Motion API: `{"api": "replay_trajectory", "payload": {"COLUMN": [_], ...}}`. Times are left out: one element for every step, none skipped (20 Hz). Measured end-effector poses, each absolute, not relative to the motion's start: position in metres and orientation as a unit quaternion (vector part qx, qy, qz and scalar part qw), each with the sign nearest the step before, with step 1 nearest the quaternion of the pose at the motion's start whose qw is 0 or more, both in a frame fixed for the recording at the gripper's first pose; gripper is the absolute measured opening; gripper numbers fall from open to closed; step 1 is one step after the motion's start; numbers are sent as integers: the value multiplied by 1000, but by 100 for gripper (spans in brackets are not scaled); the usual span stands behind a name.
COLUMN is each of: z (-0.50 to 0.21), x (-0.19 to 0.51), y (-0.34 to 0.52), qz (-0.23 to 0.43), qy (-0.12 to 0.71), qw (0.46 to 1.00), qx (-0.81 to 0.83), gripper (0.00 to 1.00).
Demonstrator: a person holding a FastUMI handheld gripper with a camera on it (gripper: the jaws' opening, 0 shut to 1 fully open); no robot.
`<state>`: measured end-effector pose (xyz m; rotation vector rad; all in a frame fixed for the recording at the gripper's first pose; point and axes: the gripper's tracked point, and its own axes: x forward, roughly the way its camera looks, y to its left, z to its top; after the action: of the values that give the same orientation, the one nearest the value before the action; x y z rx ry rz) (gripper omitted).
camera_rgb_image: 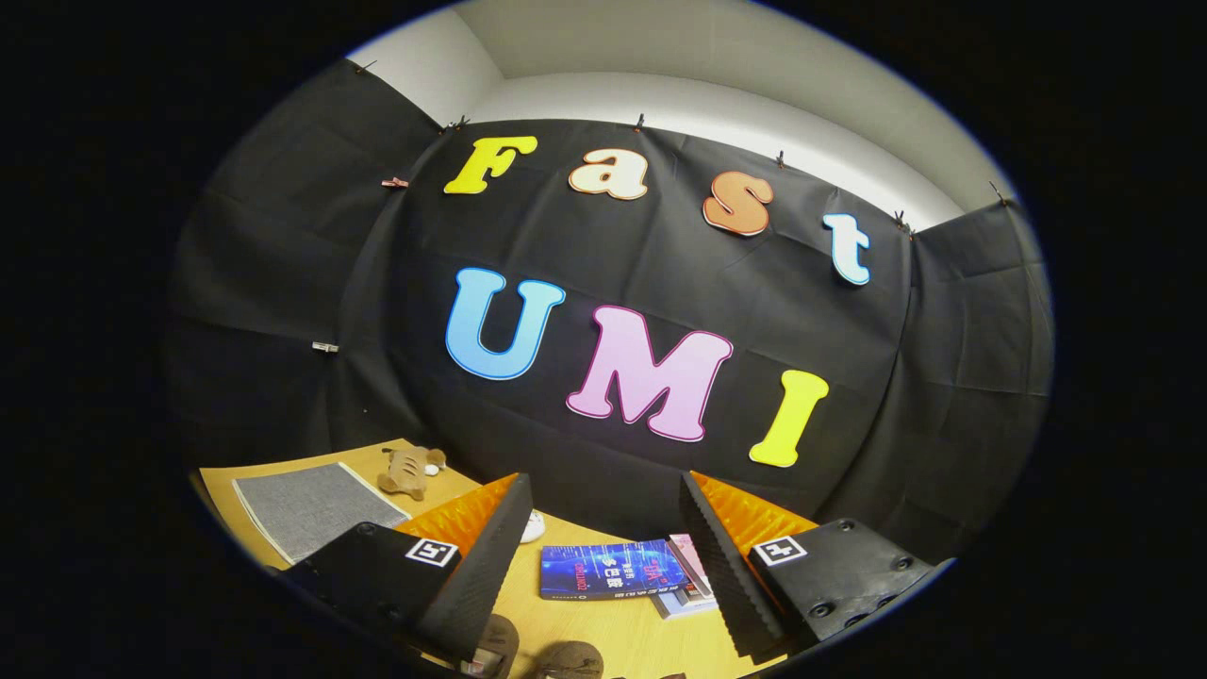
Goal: Open the storage box then place both shoes into the box .Put the left shoe in first, then the right shoe, with the right side of both shoes facing outward in a uniform manner.
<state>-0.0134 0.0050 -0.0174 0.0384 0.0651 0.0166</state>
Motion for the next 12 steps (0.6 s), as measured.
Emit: {"api": "replay_trajectory", "payload": {"z": [-18, -18, -20, -21, -23, -27, -33, -37, -38, -40, -47, -52], "x": [-14, -14, -13, -12, -10, -9, -11, -12, -15, -15, -16, -15], "y": [8, 13, 21, 31, 45, 61, 78, 96, 110, 121, 134, 145], "qz": [12, 22, 36, 58, 87, 122, 159, 193, 221, 244, 265, 281], "qy": [32, 32, 34, 36, 41, 52, 67, 80, 90, 105, 119, 130], "qw": [999, 999, 998, 997, 994, 989, 981, 971, 959, 946, 932, 920], "qx": [21, 24, 29, 37, 50, 67, 90, 120, 153, 187, 217, 241], "gripper": [97, 97, 97, 97, 97, 97, 97, 98, 97, 97, 97, 98]}}
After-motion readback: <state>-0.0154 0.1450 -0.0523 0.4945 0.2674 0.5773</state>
